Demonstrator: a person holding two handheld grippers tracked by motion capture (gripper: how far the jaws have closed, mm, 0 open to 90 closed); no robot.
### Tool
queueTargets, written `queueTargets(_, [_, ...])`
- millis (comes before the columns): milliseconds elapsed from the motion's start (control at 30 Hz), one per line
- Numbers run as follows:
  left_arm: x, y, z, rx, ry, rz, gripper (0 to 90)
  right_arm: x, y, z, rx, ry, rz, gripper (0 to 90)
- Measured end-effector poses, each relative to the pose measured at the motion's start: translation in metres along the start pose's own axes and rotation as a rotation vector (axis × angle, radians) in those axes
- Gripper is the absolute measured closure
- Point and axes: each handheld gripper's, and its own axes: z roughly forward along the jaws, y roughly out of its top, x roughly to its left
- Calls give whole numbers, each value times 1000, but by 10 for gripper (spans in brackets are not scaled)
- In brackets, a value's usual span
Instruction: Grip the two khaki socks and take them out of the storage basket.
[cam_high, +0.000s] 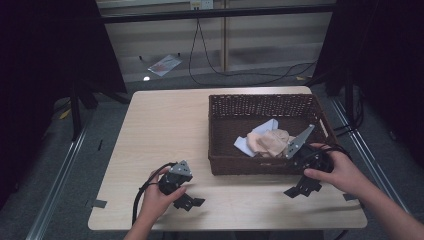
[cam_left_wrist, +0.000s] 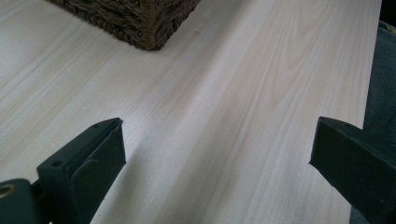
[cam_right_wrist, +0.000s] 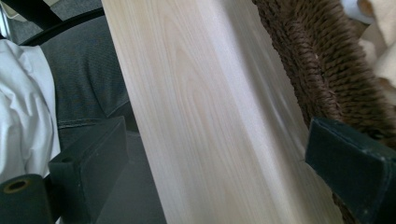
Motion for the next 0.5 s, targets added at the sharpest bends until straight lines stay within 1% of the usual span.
queueTargets(33, [0,0,0,1,0,1,29,0,1,-2,7,3,8,58])
queueTargets(233, [0,0,-1,4,3,5,29,1,6,-10,12,1,2,58])
queueTargets(300, [-1,0,-1,2,11,2,29,2,9,-14,25,-2,11,59])
queueTargets(367, [-1,0,-1,-1,5,-6,29,1,11,-17,27,-5,6,59])
queueTargets(433, [-1,1,-2,9,8,-1,29,0,12,-20,24,-2,2,58])
queueTargets(467, [0,1,-2,12,8,5,29,0,13,-22,22,-9,3,59])
queueTargets(500, [-1,1,-2,6,7,-2,29,-1,14,-23,20,-15,5,59])
